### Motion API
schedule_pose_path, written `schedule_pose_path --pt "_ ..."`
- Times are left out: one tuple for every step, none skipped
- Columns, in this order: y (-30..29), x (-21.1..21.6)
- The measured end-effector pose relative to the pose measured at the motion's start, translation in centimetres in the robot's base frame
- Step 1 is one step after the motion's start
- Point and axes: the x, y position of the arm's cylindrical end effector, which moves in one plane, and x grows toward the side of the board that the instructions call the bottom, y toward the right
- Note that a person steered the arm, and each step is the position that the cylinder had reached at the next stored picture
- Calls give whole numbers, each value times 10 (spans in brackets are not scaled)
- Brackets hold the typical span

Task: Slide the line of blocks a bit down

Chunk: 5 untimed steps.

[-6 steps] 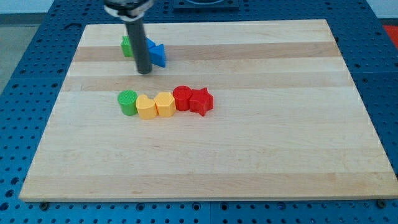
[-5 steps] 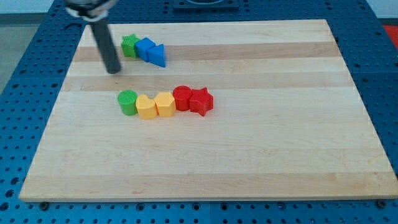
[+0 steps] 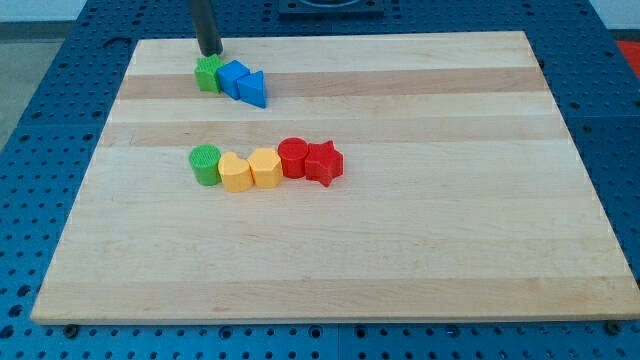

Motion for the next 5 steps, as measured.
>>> schedule_pose_path --pt "0 32" --pt "-1 48" --pt "-6 65" --pt "-7 97" --pt "-7 123"
